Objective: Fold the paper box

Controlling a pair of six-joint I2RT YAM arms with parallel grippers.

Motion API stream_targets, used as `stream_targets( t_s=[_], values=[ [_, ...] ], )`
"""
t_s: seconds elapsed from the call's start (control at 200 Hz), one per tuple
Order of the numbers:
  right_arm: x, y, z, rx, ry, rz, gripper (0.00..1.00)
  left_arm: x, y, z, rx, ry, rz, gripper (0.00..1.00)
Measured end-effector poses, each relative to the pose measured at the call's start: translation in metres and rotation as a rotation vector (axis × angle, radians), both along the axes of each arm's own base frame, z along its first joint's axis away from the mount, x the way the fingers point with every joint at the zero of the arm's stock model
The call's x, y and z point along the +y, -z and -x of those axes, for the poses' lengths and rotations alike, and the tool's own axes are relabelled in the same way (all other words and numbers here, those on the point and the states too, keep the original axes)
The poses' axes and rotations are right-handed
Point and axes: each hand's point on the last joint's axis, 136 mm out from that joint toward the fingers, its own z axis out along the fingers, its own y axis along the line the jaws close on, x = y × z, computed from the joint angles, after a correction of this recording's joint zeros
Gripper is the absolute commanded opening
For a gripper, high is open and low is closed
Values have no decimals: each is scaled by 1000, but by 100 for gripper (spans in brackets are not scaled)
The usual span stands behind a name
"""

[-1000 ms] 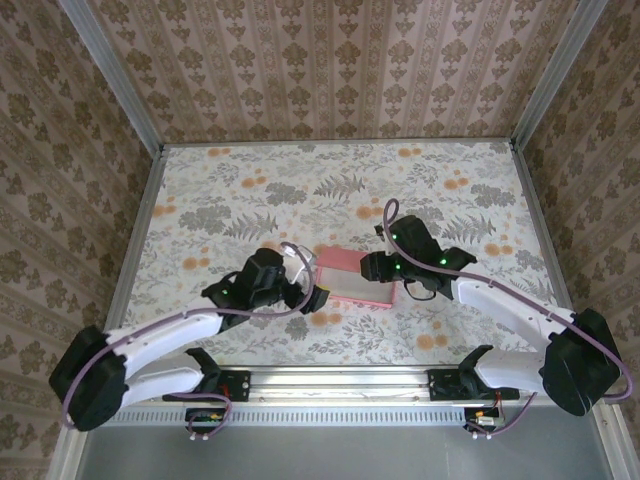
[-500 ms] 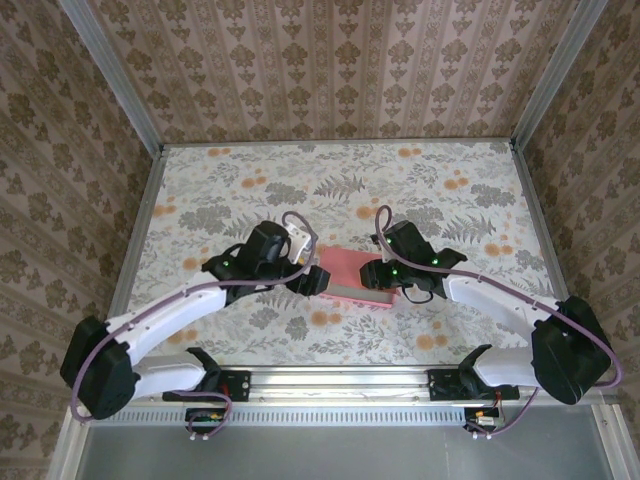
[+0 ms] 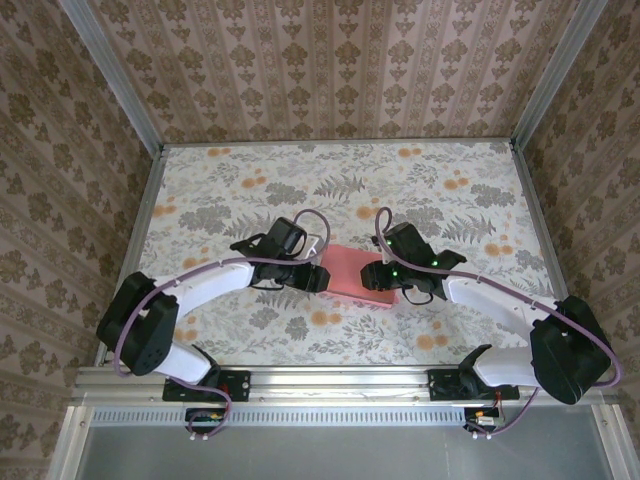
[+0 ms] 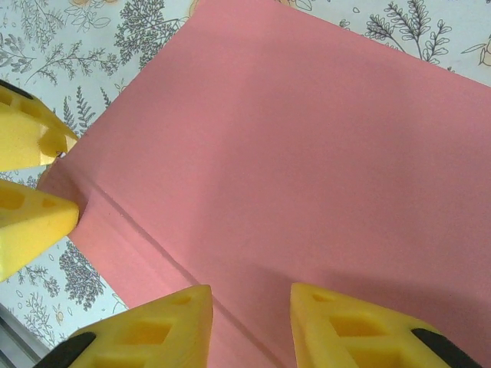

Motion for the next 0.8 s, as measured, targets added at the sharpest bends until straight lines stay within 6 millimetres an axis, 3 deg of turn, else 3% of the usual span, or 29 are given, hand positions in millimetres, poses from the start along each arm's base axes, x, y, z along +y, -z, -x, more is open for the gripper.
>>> stream_targets(
  t_s=[0.355,0.5,0.72,0.8],
  values=[
    [-4,11,5,22,10,6,29,-19,-9,-4,23,9,112,36],
    [-4,13,6,23,10,7,28,-23,-10,-5,21,16,137,35],
    [-6,13,5,17,17,17,28,-13,-2,-7,40,-9,105,64],
    [-8,14,4,14,24,25,28,-6,3,-7,58,-26,86,67]
  ],
)
